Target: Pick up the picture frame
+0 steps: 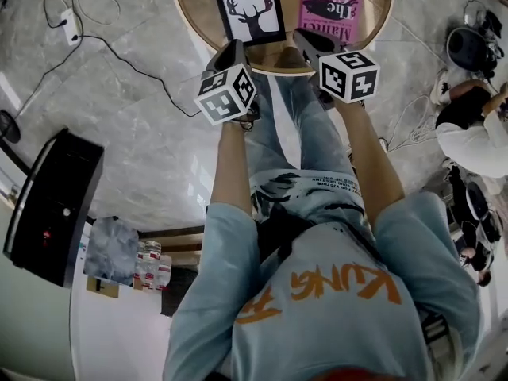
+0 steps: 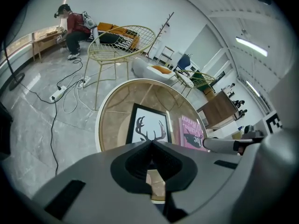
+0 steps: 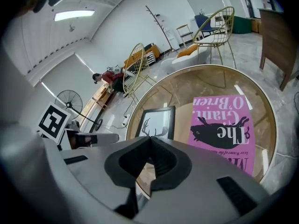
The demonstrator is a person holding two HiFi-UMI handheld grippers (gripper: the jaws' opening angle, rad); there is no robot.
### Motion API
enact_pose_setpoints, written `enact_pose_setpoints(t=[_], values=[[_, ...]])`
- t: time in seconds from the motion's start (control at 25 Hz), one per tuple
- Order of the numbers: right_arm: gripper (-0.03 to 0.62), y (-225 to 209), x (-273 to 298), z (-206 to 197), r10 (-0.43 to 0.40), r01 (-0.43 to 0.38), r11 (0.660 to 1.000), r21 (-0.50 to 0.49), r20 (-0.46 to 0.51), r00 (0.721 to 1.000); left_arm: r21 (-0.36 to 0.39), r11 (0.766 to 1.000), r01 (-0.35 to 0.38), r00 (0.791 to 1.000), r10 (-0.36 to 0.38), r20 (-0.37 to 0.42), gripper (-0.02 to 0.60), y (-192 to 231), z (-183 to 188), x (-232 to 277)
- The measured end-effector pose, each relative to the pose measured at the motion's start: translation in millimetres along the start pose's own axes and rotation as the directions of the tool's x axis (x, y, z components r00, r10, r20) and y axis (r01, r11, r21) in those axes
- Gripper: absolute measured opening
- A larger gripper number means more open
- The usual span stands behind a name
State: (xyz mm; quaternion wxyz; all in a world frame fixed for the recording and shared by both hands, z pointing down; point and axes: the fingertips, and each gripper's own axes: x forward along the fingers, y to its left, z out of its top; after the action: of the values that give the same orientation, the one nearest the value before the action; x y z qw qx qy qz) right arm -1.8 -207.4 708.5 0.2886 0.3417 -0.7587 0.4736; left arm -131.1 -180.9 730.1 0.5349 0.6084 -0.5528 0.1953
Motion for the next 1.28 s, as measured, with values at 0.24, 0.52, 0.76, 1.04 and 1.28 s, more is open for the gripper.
enact_pose_setpoints(t=[0.24,0.52,0.76,1.04,1.28], values=[[-0.003,-7.5,33.6,-16.8,0.005,-0.006,0.999,-0.039,-0.027,1.000,0.078,0.996,-0.042,0.999,0.042,0.004,0.018,32.6,-6.6,26.3],[-0.003,-4.6,60.7,-26.5,0.074,-0.078,0.993,-0.088,-0.043,0.996,0.106,0.992,-0.061,0.997,0.057,0.046,0.018,45.3,-4.9,49.5],[-0.002,-28.1,77.1,-24.2,-0.015,0.014,0.996,-0.084,-0.010,1.000,0.087,0.995,-0.050,0.997,0.045,0.062,0.018,59.1,0.3,65.7],[0.082,-38.8,95.0,-29.7,-0.118,0.118,0.988,-0.099,-0.002,0.993,0.220,0.969,-0.114,0.993,0.114,0.013,0.020,72.6,-5.9,75.8],[0.132,-50.5,99.3,-28.2,-0.169,0.169,0.983,-0.066,-0.001,0.986,0.221,0.971,-0.095,0.995,0.097,0.002,0.129,66.3,-4.9,85.7]])
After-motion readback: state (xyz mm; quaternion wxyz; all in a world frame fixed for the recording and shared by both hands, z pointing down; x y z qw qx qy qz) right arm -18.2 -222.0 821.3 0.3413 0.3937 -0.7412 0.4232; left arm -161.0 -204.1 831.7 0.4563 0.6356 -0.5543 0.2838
